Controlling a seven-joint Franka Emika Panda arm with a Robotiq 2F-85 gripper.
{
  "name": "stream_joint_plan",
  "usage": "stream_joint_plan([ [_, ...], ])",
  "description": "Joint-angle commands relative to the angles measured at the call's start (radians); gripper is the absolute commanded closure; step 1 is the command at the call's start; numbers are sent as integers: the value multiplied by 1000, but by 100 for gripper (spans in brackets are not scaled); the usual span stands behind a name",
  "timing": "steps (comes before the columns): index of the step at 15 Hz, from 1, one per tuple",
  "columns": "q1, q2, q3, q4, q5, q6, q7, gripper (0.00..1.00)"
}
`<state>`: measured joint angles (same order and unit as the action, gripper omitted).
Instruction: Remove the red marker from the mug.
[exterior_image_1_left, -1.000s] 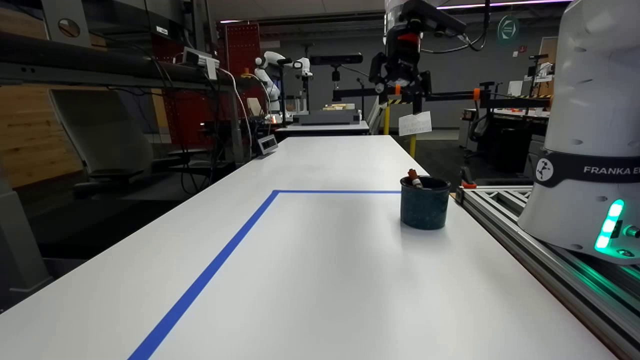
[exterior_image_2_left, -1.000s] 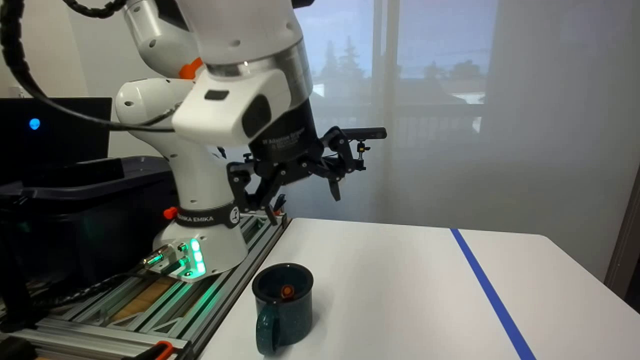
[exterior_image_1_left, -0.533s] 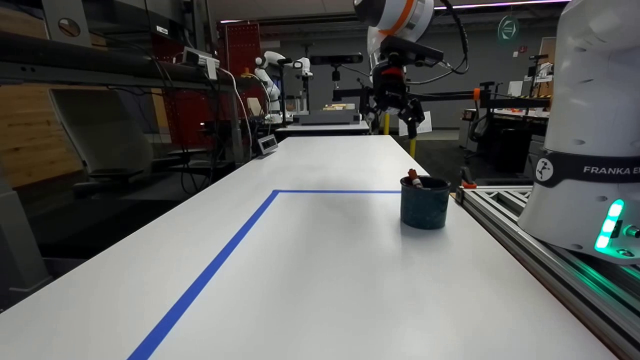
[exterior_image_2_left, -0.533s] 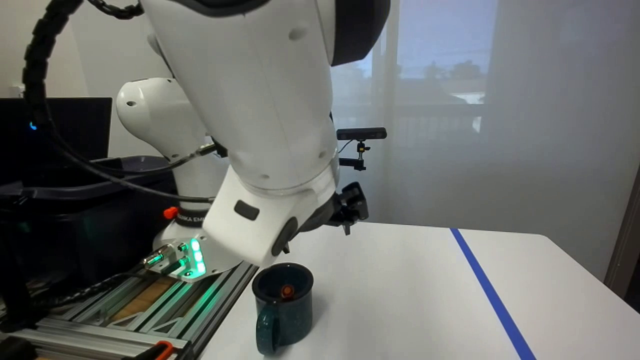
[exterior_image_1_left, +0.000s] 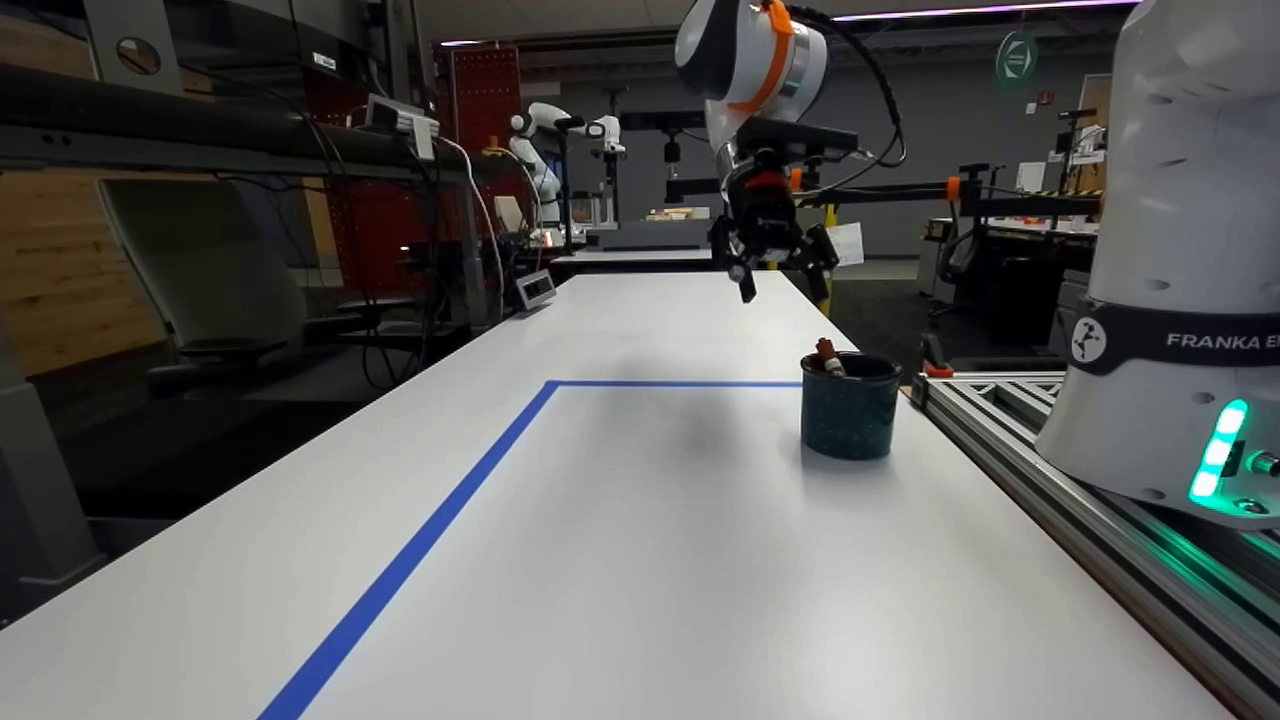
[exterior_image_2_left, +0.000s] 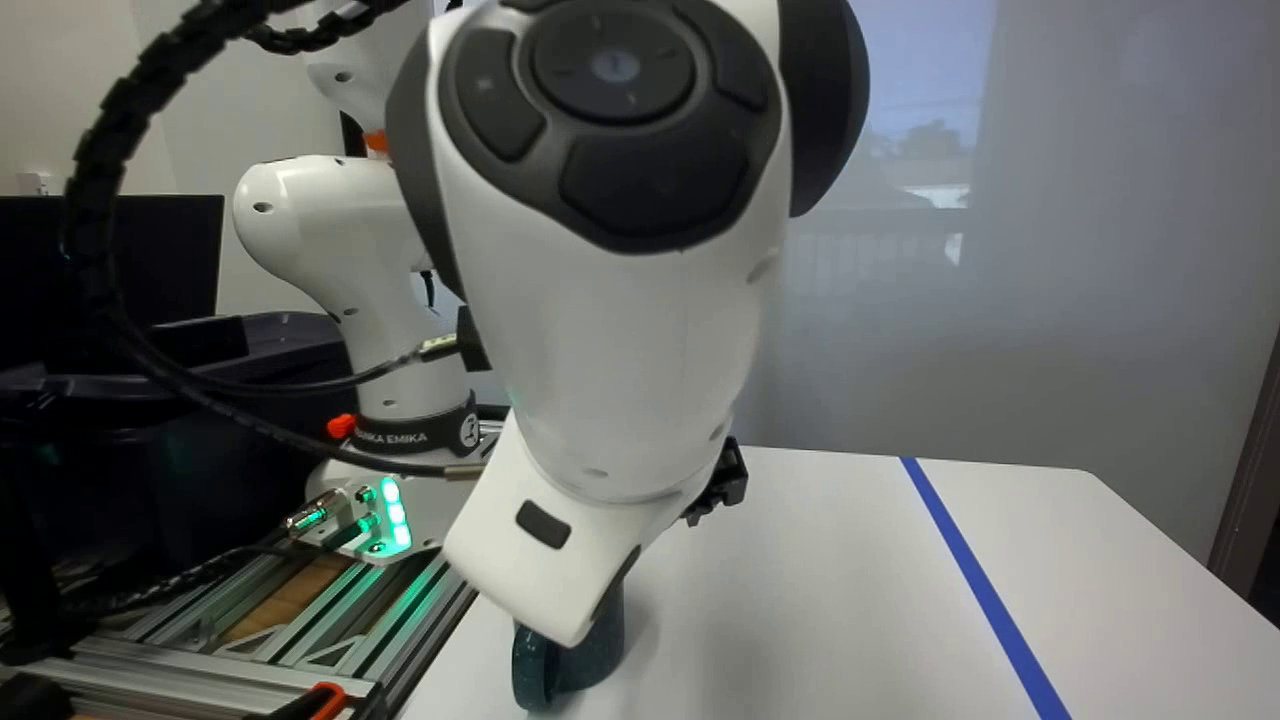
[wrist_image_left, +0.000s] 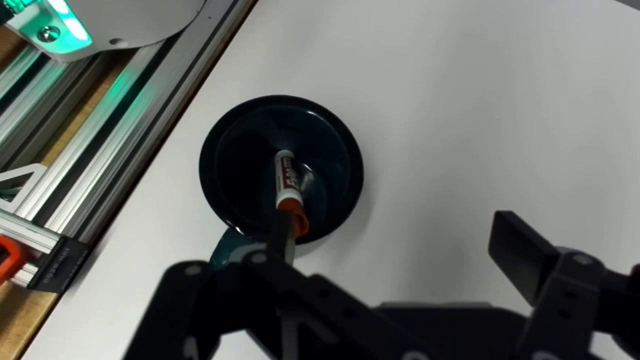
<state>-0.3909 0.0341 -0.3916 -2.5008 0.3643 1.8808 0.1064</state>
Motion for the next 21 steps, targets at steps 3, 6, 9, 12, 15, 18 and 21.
stream_joint_plan([
  [3, 10, 58, 15, 14, -65, -42, 11, 0],
  [6, 11, 79, 15, 14, -94, -48, 15, 0],
  [9, 7, 100, 10, 18, -117, -46, 14, 1],
  [12, 6, 116, 8, 14, -132, -36, 11, 13],
  [15, 6, 129, 8, 9, -129, -21, 4, 26],
  [18, 5, 135, 7, 7, -125, -2, 2, 36],
  [21, 1, 133, 2, 5, -120, 41, 0, 47],
])
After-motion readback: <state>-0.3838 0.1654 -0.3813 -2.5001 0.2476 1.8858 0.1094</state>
